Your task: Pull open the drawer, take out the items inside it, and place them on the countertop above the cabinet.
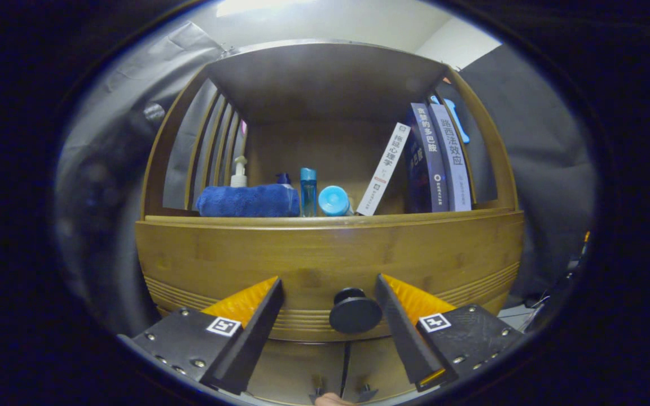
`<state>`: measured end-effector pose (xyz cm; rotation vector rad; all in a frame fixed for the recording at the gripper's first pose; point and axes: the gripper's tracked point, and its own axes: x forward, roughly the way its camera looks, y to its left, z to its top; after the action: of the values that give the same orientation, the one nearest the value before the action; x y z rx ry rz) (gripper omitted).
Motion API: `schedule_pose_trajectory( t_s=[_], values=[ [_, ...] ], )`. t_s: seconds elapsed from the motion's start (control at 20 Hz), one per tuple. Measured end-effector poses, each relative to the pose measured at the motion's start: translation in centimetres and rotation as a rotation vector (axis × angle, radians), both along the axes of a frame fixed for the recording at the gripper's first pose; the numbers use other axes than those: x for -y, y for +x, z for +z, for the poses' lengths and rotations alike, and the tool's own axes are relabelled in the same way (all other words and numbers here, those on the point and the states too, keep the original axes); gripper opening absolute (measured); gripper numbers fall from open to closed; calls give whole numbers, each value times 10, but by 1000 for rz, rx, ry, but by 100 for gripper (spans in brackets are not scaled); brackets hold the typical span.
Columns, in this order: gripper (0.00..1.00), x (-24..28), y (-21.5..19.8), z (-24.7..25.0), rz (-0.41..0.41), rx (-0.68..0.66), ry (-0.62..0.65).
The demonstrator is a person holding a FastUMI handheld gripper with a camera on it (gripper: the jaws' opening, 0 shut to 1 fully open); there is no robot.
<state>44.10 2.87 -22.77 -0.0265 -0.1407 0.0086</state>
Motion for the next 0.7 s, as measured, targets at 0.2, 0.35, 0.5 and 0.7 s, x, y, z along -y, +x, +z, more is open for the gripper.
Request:
schedule_pose_trajectory(
  t_s=[0.2, 0.35, 0.5, 0.7],
  values=[
    [99, -1, 2, 1, -2, -15, 11],
    [99, -1, 2, 2, 0, -9, -8],
    [99, -1, 1, 1, -11, 14, -4],
    [99, 0, -6, -31, -9, -107, -153]
  ],
)
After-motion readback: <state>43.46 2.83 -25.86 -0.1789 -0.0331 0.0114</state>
